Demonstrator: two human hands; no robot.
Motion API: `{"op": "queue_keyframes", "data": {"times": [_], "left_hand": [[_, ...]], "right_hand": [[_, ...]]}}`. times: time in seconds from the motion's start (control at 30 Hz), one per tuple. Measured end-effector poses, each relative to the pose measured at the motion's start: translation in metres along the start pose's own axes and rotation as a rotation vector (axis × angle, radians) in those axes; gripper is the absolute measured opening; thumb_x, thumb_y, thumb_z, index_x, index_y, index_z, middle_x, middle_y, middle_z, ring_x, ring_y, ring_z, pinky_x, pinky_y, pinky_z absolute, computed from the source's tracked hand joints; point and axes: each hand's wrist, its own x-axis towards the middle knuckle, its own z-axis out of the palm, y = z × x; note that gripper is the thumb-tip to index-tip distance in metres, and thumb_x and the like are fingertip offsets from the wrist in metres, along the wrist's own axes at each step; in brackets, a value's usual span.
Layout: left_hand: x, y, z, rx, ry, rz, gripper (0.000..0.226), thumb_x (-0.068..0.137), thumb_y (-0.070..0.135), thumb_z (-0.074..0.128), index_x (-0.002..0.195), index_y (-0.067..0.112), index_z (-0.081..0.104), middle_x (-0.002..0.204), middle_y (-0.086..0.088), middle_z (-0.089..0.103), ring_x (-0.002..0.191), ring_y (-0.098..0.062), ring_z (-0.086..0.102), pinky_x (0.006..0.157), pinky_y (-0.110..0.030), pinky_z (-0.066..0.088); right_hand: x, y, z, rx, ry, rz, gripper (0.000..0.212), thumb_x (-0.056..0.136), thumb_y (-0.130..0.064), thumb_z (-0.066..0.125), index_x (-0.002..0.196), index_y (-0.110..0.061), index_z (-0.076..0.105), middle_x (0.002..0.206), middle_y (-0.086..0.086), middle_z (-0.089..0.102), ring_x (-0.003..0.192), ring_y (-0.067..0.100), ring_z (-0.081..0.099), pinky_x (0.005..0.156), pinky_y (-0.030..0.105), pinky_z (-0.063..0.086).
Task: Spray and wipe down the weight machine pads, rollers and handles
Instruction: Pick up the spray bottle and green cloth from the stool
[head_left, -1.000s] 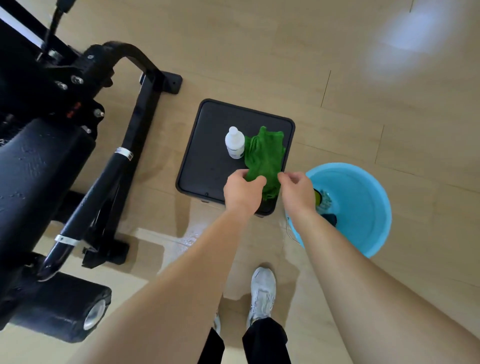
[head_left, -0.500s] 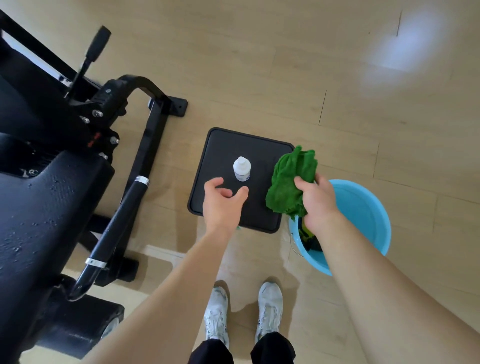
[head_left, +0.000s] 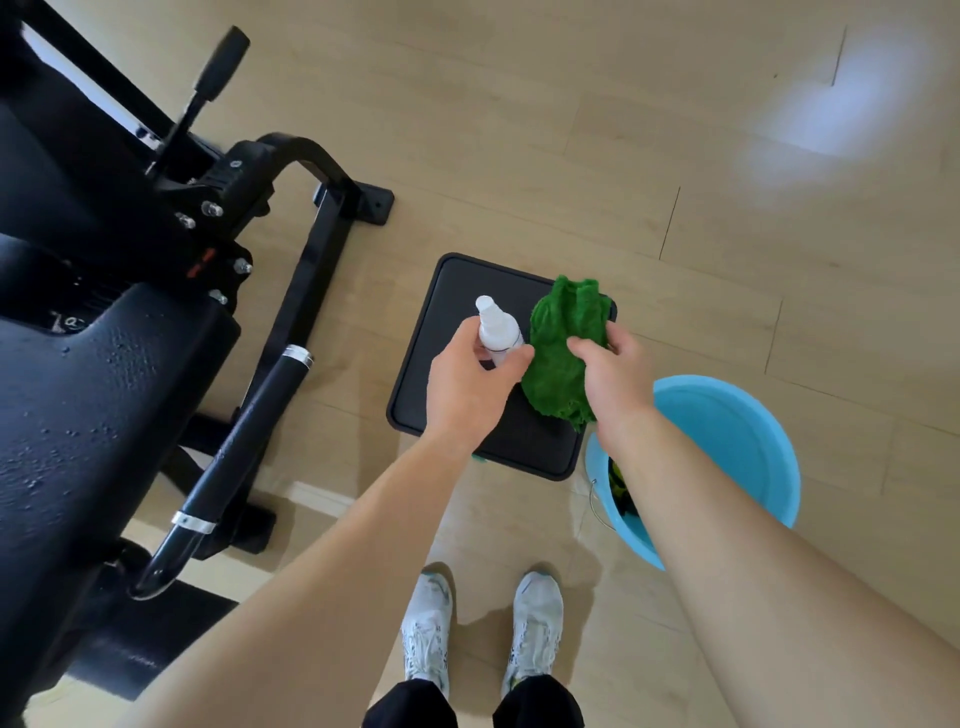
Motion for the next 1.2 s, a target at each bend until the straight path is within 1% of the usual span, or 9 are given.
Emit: {"op": "queue_keyframes", "data": {"times": [0.13, 0.2, 0.33, 0.47, 0.67, 0.8, 0.87, 1.0, 1.2], "left_hand": [[-0.023, 0.022, -0.036, -0.208, -0.048, -0.013, 0.018, 0.092, 0.025, 0.080, 0.106, 0.022, 0.069, 0.097, 0.008, 0.076, 0.100, -0.012, 0.073, 0.093, -0.033, 0.057], [-0.033, 0.033, -0.057, -0.339, -0.091, -0.041, 0.030, 0.089, 0.024, 0.082, 0.114, 0.019, 0.066, 0.104, 0.005, 0.077, 0.102, -0.011, 0.074, 0.097, -0.032, 0.057], [-0.051, 0.053, -0.097, -0.650, -0.196, -0.090, 0.056, 0.090, 0.024, 0.078, 0.135, 0.005, 0.052, 0.128, -0.016, 0.074, 0.121, -0.027, 0.072, 0.104, -0.041, 0.057], [-0.069, 0.068, -0.129, -0.840, -0.287, -0.059, 0.051, 0.092, 0.026, 0.069, 0.137, 0.007, 0.056, 0.128, -0.014, 0.075, 0.118, -0.027, 0.072, 0.099, -0.036, 0.058], [-0.093, 0.088, -0.159, -0.829, -0.313, -0.062, 0.046, 0.099, 0.021, 0.052, 0.141, 0.004, 0.057, 0.112, -0.007, 0.075, 0.102, -0.020, 0.073, 0.091, -0.031, 0.059], [-0.109, 0.099, -0.173, -0.808, -0.298, -0.060, 0.036, 0.111, 0.017, 0.045, 0.142, 0.002, 0.055, 0.111, -0.007, 0.075, 0.099, -0.019, 0.073, 0.089, -0.031, 0.059], [-0.116, 0.105, -0.182, -0.823, -0.285, -0.063, 0.040, 0.108, 0.021, 0.051, 0.144, 0.002, 0.054, 0.118, -0.011, 0.072, 0.105, -0.024, 0.071, 0.095, -0.036, 0.058], [-0.139, 0.129, -0.203, -0.841, -0.207, -0.102, 0.047, 0.101, 0.020, 0.062, 0.142, -0.002, 0.054, 0.115, -0.012, 0.072, 0.102, -0.025, 0.071, 0.091, -0.036, 0.060], [-0.186, 0.179, -0.240, -0.704, 0.055, -0.088, 0.044, 0.090, 0.019, 0.079, 0.126, 0.007, 0.057, 0.104, -0.008, 0.080, 0.095, -0.026, 0.076, 0.088, -0.041, 0.062]], "right_hand": [[-0.023, -0.011, -0.001, 0.035, 0.023, 0.036, 0.023, 0.098, -0.012, 0.058, 0.094, -0.032, 0.069, 0.096, -0.004, 0.074, 0.093, 0.020, 0.072, 0.078, 0.038, 0.060], [-0.038, -0.023, 0.003, 0.061, -0.026, 0.067, 0.021, 0.097, -0.013, 0.058, 0.096, -0.030, 0.071, 0.095, -0.002, 0.076, 0.092, 0.022, 0.073, 0.077, 0.040, 0.061], [-0.072, -0.055, 0.019, 0.152, -0.291, 0.116, 0.017, 0.098, -0.018, 0.061, 0.107, -0.018, 0.075, 0.102, 0.009, 0.077, 0.094, 0.029, 0.074, 0.076, 0.042, 0.062], [-0.099, -0.077, 0.032, 0.202, -0.558, 0.136, 0.047, 0.086, -0.032, 0.073, 0.125, -0.008, 0.066, 0.119, 0.019, 0.071, 0.104, 0.032, 0.070, 0.085, 0.044, 0.059], [-0.125, -0.099, 0.037, 0.219, -0.767, 0.157, 0.064, 0.080, -0.012, 0.078, 0.138, -0.004, 0.053, 0.129, 0.023, 0.065, 0.113, 0.038, 0.066, 0.091, 0.050, 0.057], [-0.149, -0.114, 0.044, 0.195, -0.784, 0.127, 0.061, 0.080, -0.007, 0.074, 0.137, -0.004, 0.052, 0.127, 0.022, 0.066, 0.109, 0.035, 0.068, 0.090, 0.050, 0.058], [-0.159, -0.121, 0.046, 0.202, -0.790, 0.132, 0.062, 0.081, -0.009, 0.074, 0.138, -0.004, 0.052, 0.128, 0.023, 0.065, 0.113, 0.037, 0.067, 0.092, 0.052, 0.057], [-0.183, -0.139, 0.050, 0.177, -0.812, 0.126, 0.064, 0.079, -0.019, 0.081, 0.136, -0.005, 0.056, 0.128, 0.023, 0.065, 0.114, 0.038, 0.065, 0.095, 0.053, 0.054], [-0.239, -0.181, 0.059, -0.006, -0.903, -0.023, 0.055, 0.079, -0.020, 0.082, 0.129, -0.012, 0.062, 0.122, 0.016, 0.070, 0.113, 0.034, 0.067, 0.096, 0.049, 0.055]]}}
